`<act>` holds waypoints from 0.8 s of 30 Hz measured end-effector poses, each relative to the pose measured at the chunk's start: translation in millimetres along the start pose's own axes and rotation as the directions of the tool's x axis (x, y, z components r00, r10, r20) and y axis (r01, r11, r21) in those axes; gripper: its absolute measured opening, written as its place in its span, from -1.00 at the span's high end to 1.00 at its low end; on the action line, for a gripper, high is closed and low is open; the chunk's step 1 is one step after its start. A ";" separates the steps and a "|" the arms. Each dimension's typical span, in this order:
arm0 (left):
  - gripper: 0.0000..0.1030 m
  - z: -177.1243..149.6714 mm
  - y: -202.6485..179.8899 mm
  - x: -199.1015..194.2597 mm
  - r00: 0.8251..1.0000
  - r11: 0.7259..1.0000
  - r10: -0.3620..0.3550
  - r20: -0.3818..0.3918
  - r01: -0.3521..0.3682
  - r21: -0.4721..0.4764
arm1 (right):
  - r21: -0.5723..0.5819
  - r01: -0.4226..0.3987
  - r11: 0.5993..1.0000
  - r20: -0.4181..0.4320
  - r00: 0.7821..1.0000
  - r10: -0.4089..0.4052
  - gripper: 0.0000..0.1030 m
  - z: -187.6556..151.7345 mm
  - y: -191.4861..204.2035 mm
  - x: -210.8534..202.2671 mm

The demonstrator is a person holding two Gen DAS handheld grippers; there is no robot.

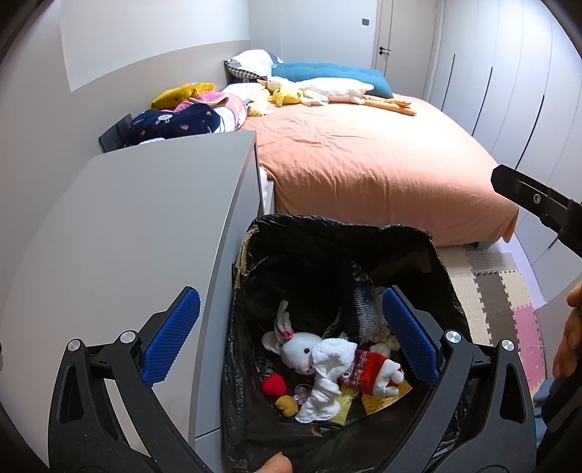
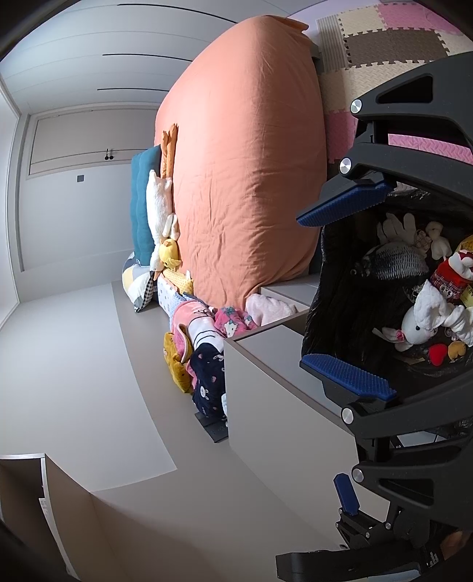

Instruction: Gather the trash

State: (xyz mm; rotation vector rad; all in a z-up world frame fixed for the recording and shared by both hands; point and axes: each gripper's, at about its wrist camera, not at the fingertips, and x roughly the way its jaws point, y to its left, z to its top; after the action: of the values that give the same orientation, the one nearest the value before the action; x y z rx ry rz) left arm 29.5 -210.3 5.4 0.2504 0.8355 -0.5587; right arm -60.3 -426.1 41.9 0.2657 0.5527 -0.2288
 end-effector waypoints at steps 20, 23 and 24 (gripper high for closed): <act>-0.88 -1.4 -2.6 0.1 1.000 1.000 0.013 -0.002 -0.013 0.005 | -0.002 0.000 1.000 -0.001 1.000 0.000 -0.42 0.2 0.7 0.3; -0.88 -1.3 -0.7 0.8 1.000 1.000 0.019 -0.005 -0.019 -0.007 | -0.003 0.000 1.000 -0.003 1.000 0.000 -0.42 -1.6 0.3 1.0; -0.88 -1.3 0.2 1.1 1.000 1.000 0.016 -0.007 -0.016 -0.011 | -0.003 -0.001 1.000 -0.002 1.000 0.001 -0.42 -1.6 0.4 0.9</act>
State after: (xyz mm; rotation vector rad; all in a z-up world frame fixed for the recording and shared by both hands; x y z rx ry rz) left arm 29.4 -210.0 3.7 0.2491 0.8418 -0.5383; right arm -60.3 -425.4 40.2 0.2631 0.5553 -0.2268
